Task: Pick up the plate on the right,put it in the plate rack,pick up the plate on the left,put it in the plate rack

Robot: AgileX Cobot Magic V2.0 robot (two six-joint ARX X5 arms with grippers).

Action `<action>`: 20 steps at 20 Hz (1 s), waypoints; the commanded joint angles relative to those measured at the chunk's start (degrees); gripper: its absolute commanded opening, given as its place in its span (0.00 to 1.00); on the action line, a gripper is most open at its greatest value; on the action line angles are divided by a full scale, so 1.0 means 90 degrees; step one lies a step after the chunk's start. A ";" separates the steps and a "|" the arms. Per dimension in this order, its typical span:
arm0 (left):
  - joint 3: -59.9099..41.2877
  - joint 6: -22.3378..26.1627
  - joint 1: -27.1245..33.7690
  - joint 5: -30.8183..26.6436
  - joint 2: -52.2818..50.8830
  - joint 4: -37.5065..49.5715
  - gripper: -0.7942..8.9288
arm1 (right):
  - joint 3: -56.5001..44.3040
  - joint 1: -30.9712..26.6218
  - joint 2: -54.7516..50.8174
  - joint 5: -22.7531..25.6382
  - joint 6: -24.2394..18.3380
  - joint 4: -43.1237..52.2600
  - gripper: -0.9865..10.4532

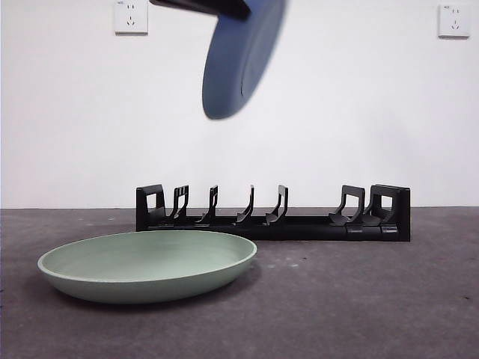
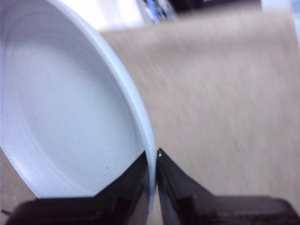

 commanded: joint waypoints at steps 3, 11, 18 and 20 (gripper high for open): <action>-0.0012 -0.1936 0.1069 0.0930 0.0192 0.1200 0.07 | -0.0092 0.0010 -0.0061 -0.0408 -0.0214 -0.0848 0.44; -0.0010 -0.2222 0.1683 0.1239 0.1069 0.1744 0.07 | -0.1093 0.0012 -0.0061 -0.1581 -0.0243 -0.1076 0.44; 0.0036 -0.2220 0.1989 0.1243 0.2021 0.2293 0.07 | -0.2820 0.0510 -0.0061 -0.1705 -0.0182 -0.0481 0.44; 0.0160 -0.2195 0.2045 0.1253 0.2295 0.2288 0.07 | -0.3232 0.0755 -0.0061 -0.1702 -0.0012 -0.0109 0.44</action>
